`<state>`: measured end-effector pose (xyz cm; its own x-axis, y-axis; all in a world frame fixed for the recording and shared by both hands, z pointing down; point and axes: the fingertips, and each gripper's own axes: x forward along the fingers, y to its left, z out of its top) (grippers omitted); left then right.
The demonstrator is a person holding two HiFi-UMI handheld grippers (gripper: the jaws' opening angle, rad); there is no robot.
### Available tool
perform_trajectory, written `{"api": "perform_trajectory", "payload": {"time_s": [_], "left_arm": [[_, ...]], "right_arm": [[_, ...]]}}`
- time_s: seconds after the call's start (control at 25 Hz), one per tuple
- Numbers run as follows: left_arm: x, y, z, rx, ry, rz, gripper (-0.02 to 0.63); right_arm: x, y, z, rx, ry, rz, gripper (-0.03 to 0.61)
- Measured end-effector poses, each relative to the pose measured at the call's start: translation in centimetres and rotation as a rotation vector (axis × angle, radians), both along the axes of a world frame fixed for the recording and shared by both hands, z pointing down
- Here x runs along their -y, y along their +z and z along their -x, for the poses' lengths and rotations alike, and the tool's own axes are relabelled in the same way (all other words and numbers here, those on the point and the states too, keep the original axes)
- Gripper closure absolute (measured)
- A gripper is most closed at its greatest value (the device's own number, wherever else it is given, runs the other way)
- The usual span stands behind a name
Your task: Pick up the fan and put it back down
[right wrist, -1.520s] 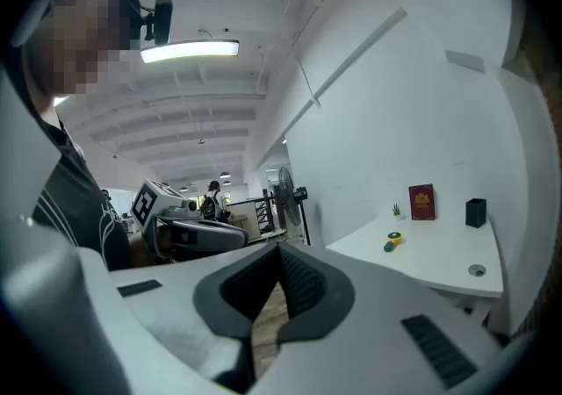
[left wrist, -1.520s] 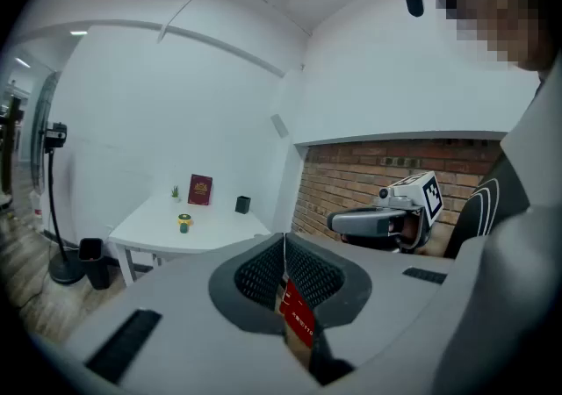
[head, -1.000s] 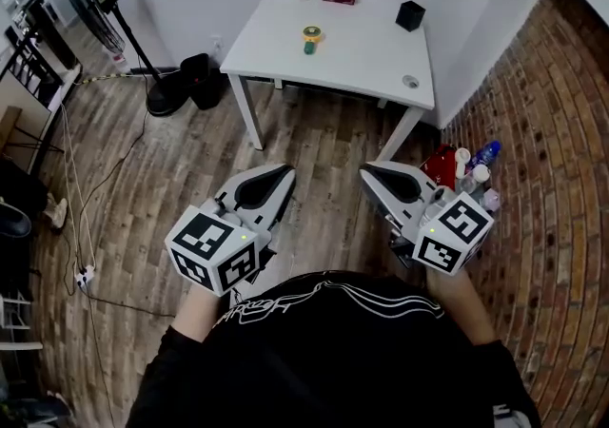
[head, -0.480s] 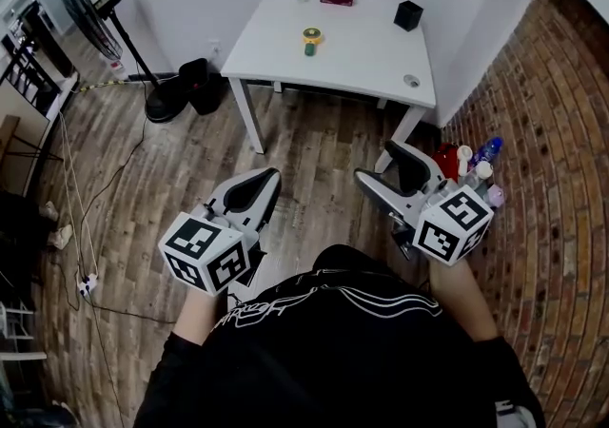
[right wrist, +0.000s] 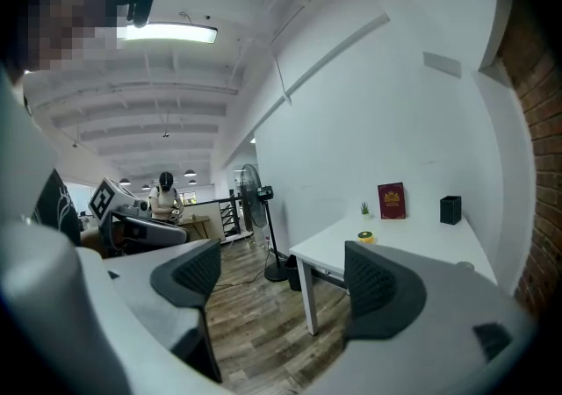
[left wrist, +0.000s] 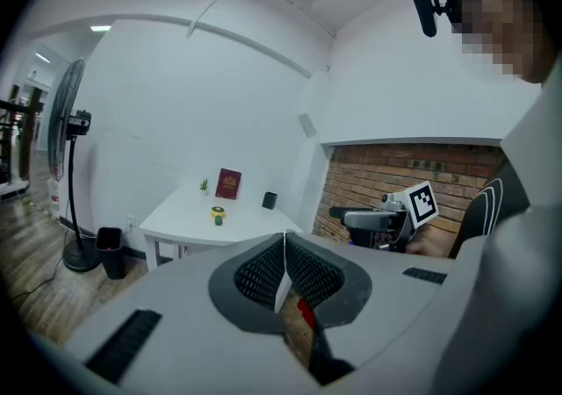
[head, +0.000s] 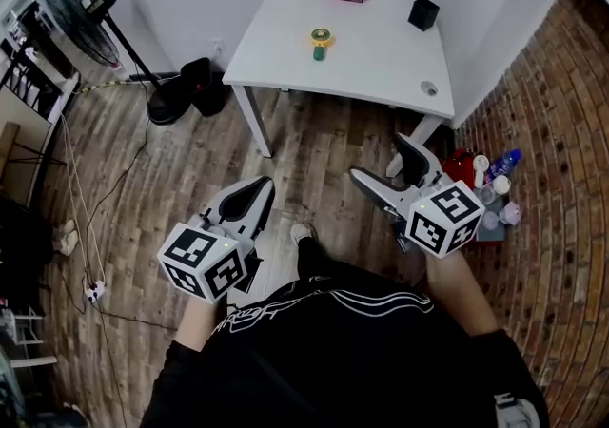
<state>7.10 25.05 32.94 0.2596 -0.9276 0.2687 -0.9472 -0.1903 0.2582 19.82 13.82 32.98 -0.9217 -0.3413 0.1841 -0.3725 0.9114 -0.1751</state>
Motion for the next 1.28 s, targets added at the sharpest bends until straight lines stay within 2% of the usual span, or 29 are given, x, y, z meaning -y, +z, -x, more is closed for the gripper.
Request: {"api": "perform_trajectory", "payload": {"time_s": [0.44,0.64,0.92,1.28], "left_arm": [[14.8,3.6,9.4,-0.030,0.030,0.098,0.581],[21.3,3.8,14.0,-0.057,0.016,0.109,0.581],[25.9,4.9,17.8,-0.089,0.007,0.127,0.580],[31.3,6.7,22.3,-0.085,0.032,0.165,0.580]], "right_arm": [[14.5,4.9,9.9,-0.059,0.052,0.101,0.133],[20.7,6.2,13.7,-0.096,0.088,0.127,0.121],[25.9,8.5,17.5,-0.170,0.127,0.128,0.120],[31.9,12.2,21.5,-0.249,0.218,0.153,0.121]]}}
